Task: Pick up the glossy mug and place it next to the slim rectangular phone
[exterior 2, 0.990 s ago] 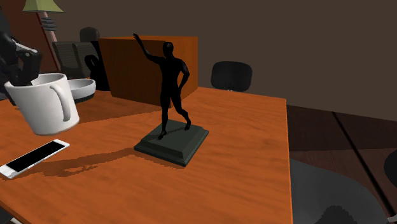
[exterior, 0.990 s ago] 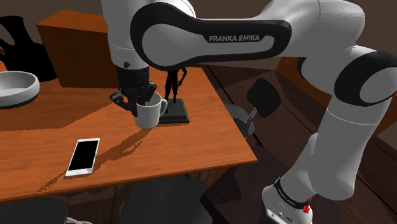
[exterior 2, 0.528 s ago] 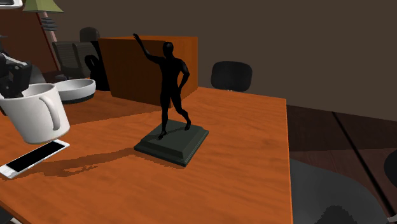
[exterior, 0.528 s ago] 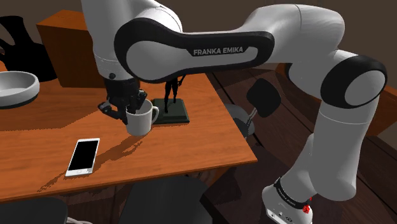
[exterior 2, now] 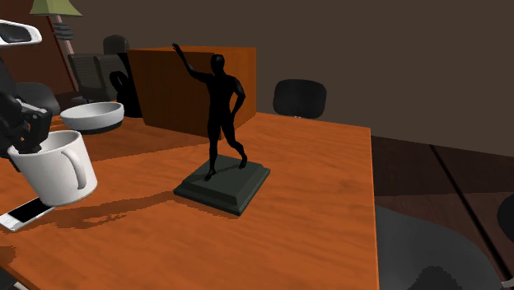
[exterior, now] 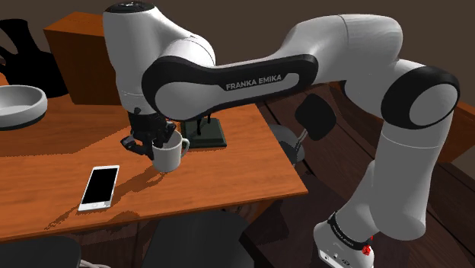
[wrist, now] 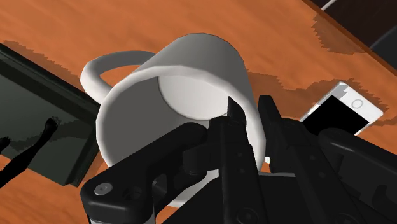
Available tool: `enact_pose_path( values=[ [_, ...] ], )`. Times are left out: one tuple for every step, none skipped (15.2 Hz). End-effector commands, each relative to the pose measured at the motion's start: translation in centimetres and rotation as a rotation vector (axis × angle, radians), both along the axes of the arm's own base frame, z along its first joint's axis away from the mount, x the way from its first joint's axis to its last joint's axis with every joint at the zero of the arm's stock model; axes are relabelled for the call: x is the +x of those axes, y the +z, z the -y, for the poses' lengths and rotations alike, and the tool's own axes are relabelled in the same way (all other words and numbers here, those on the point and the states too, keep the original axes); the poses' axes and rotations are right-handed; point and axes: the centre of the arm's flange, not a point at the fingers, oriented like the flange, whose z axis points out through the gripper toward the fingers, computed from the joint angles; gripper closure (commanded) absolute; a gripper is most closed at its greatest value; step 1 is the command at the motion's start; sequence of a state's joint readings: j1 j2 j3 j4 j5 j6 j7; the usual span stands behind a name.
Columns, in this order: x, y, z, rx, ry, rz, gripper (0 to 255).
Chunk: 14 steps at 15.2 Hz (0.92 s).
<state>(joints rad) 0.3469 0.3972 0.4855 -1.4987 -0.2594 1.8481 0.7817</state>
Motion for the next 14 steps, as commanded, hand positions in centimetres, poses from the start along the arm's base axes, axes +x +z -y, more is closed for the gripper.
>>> enact_pose_path(
  values=[
    [0.1, -1.1, 0.0, 0.001, 0.0, 0.001, 255],
    [0.1, -1.6, 0.0, 0.001, 0.0, 0.001, 255],
    [0.1, -2.2, 0.0, 0.001, 0.0, 0.001, 255],
    [0.1, -2.7, 0.0, 0.001, 0.0, 0.001, 255],
    [0.1, -3.2, 0.0, 0.001, 0.0, 0.001, 255],
    [0.1, -3.8, 0.0, 0.001, 0.0, 0.001, 255],
    [0.1, -4.3, 0.0, 0.001, 0.0, 0.001, 255],
    [0.1, -4.8, 0.0, 0.001, 0.0, 0.001, 255],
    [0.1, -5.3, 0.0, 0.001, 0.0, 0.001, 255],
    [0.1, -5.9, 0.0, 0.001, 0.0, 0.001, 255],
    [0.1, -6.4, 0.0, 0.001, 0.0, 0.001, 255],
    [0.1, -6.9, 0.0, 0.001, 0.0, 0.001, 255],
    [0.1, -7.5, 0.0, 0.001, 0.0, 0.001, 255],
    [0.1, -8.0, 0.0, 0.001, 0.0, 0.001, 255]
  ],
)
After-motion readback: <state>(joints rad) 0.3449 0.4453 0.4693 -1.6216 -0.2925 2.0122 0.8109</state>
